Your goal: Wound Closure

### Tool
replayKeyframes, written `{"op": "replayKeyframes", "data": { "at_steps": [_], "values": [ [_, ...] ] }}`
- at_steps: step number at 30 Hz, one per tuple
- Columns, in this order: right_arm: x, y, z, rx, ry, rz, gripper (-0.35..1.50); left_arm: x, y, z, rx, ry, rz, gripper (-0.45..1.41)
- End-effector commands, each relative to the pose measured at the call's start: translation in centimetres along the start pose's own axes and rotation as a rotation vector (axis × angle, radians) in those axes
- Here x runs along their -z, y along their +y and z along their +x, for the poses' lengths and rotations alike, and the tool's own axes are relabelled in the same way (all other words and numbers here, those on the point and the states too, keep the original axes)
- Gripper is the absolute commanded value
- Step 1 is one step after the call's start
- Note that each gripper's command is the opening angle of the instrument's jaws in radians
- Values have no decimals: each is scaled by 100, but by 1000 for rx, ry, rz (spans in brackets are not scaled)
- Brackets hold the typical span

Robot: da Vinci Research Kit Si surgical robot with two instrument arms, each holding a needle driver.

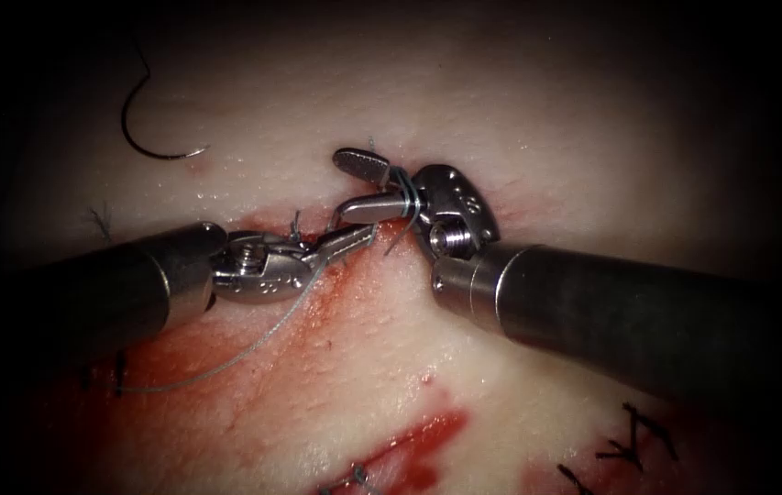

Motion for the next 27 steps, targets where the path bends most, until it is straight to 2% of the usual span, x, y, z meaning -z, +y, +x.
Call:
{"op": "replayKeyframes", "data": {
  "at_steps": [1, 9, 13, 18, 19, 22, 27],
  "values": [
    [-7, 5, -5, 16, -30, -20, 73, -10, -2, 0, 1, -7, 4, -45],
    [-5, 2, -7, 42, -132, -149, 63, -6, 0, 7, 5, -81, 36, -45],
    [-2, 0, -13, 72, -192, -244, 47, -4, -2, 6, 10, -112, 40, -45],
    [-3, 1, -18, 77, -235, -321, 46, -6, -7, 3, 16, -131, 42, -45],
    [-3, 1, -20, 44, -261, -385, 56, -10, -11, 0, 20, -147, 44, -45],
    [-3, 1, -20, 52, -277, -433, 76, -13, -13, -4, 22, -149, 44, -45],
    [-4, 3, -20, 34, -291, -507, 98, -21, -17, -9, 25, -150, 45, -45]
  ]
}}
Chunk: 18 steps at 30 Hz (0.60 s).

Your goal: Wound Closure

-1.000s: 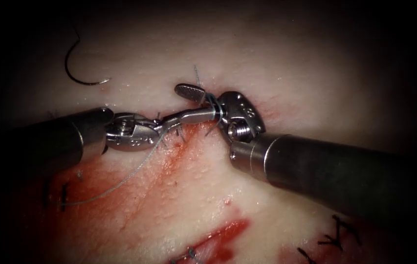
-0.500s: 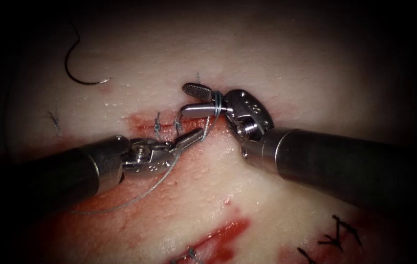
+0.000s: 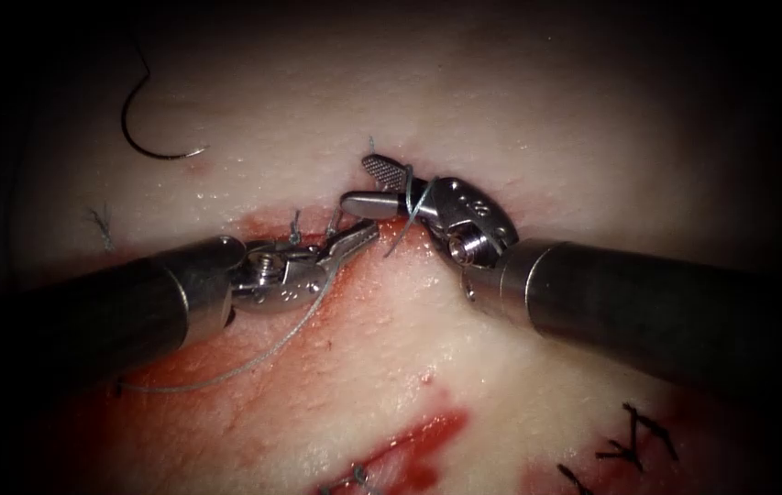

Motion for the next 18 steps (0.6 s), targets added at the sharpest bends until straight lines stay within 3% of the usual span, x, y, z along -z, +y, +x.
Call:
{"op": "replayKeyframes", "data": {
  "at_steps": [1, 18],
  "values": [
    [-13, -1, 1, -14, 5, -20, 100, -10, -3, -1, -1, 2, 2, -45],
    [-22, 14, 1, -109, -40, -256, 89, -28, 0, -1, -1, 22, 9, -45]
  ]
}}
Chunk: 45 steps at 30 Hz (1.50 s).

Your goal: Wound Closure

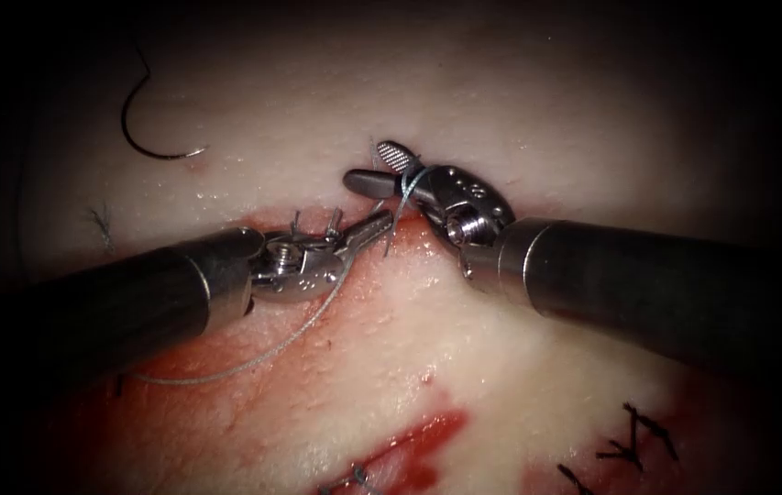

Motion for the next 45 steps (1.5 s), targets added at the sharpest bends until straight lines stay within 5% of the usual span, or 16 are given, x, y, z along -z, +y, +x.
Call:
{"op": "replayKeyframes", "data": {
  "at_steps": [1, 11, 14, 15, 29, 36, 45],
  "values": [
    [-15, 0, -1, -6, -11, -6, 89, -10, -3, -2, -1, 1, -1, -45],
    [-36, 12, -6, -21, -41, -39, 86, -12, -5, -3, 1, 8, -3, -45],
    [-35, 10, -5, -27, -44, -41, 27, -12, -4, -2, -1, 9, -8, -45],
    [-35, 8, -6, -40, -46, -43, -35, -12, -4, -2, -1, 9, -8, -45],
    [-19, -4, -9, 8, -56, 80, -35, -2, -8, -7, -1, 20, -22, -45],
    [2, 1, 2, 143, 35, 187, -35, 19, -40, -17, 21, 31, -55, -45],
    [8, -19, -12, 242, 46, 248, -35, 30, -104, -31, 83, 10, -33, -45]
  ]
}}
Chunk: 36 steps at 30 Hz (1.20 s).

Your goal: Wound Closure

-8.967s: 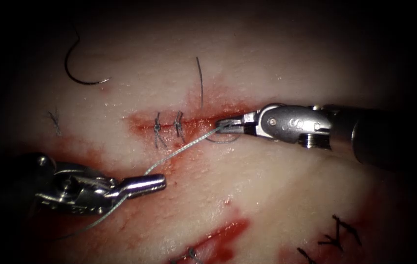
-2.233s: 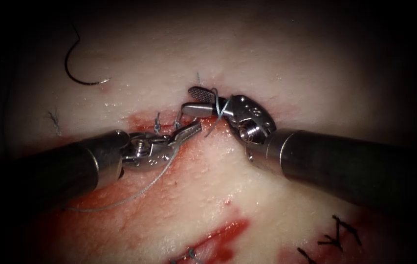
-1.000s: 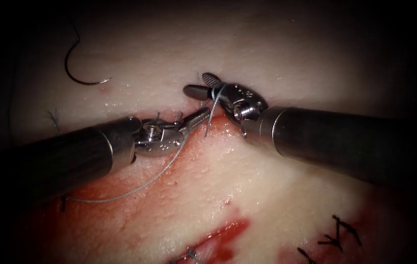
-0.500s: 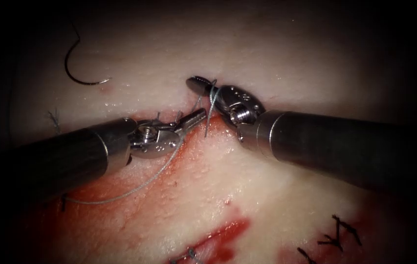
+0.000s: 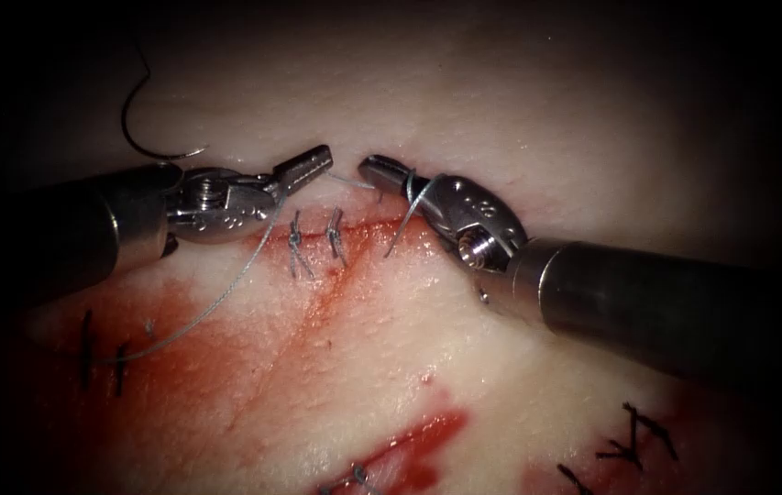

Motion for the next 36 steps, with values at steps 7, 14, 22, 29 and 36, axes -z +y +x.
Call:
{"op": "replayKeyframes", "data": {
  "at_steps": [7, 14, 22, 29, 36],
  "values": [
    [-1, -26, -9, 53, -4, -28, -35, -31, -36, -22, 13, -71, 4, -45],
    [4, -51, -24, 218, -10, -78, -35, -49, -50, -24, 26, -95, 8, -45],
    [17, -52, -32, 286, -21, -190, -35, -61, -79, -31, 11, -104, -11, -45],
    [27, -58, -36, 325, -49, -232, -35, -81, -128, -53, -14, -131, 9, -45],
    [31, -60, -39, 339, -58, -227, -35, -100, -154, -74, -13, -149, 25, -45]
  ]
}}
